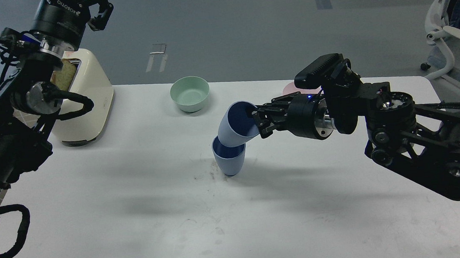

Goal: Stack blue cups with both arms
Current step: 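Lower the held cup into the center blue cup, then open the right gripper and pull it away from the stacked cups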

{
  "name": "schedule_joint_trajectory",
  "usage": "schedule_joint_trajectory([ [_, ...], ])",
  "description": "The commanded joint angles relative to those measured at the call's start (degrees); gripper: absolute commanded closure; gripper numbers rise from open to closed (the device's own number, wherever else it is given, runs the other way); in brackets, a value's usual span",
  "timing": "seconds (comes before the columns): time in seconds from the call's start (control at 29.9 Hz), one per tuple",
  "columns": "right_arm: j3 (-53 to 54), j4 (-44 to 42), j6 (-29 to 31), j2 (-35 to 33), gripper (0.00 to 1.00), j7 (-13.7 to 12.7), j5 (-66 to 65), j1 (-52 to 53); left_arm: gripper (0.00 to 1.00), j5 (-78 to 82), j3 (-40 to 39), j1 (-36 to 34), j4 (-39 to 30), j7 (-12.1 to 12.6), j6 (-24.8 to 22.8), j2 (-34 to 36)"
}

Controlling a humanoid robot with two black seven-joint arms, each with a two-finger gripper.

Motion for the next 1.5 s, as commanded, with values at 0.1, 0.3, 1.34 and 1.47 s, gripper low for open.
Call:
schedule_joint_trajectory([
  [0.1,0.2,-1.0,0.0,2.1,1.00,-0.2,-0.3,-1.6,0.02,0.0,0.0,0.0,0.0,0.1,0.0,-0.1],
  [0.3,0.3,-2.2,0.0,2.1,1.00,-0.2,-0.3,-1.6,0.02,0.0,0.1,-0.1,0.0,0.0,-0.1,0.0],
  [1.34,2.0,-1.7,0.0,2.2,0.65,-0.2,-0.2,-4.1,0.02,0.1,-0.1,-0.1,0.0,0.0,-0.1,0.6],
  [1.47,5.4,-1.5,0.0,2.2,0.49,-0.2,0.3,-5.3,0.02,0.1,0.0,0.0,0.0,0.0,-0.1,0.7],
])
